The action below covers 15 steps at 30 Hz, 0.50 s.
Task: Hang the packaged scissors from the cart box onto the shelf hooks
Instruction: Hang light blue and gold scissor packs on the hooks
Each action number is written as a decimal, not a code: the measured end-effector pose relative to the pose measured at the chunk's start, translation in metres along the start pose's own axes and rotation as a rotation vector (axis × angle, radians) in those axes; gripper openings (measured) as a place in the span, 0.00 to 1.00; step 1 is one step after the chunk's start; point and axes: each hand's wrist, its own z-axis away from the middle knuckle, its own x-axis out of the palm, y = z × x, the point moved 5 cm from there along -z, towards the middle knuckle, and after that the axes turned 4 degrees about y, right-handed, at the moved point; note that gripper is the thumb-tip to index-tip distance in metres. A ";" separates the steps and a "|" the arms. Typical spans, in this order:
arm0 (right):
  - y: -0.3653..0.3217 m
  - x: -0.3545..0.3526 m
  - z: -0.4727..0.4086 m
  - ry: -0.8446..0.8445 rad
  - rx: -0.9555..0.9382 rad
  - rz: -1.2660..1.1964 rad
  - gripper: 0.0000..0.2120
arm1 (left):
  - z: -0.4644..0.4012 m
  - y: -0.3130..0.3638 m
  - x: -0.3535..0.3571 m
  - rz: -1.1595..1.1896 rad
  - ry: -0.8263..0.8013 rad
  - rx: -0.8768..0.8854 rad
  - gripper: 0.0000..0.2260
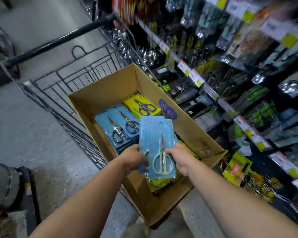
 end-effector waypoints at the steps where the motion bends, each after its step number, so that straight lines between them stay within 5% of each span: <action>1: 0.001 -0.001 0.007 0.016 -0.026 -0.018 0.13 | 0.005 0.001 0.002 0.028 -0.017 0.006 0.14; 8: 0.023 -0.017 0.079 0.147 -0.139 -0.164 0.10 | 0.040 -0.005 0.025 0.167 -0.057 0.121 0.03; 12: 0.044 -0.046 0.114 0.275 -0.147 -0.281 0.08 | 0.055 -0.009 0.044 0.092 -0.057 0.208 0.18; 15: 0.059 -0.082 0.139 0.400 -0.177 -0.340 0.07 | 0.074 -0.004 0.071 0.010 -0.130 0.262 0.13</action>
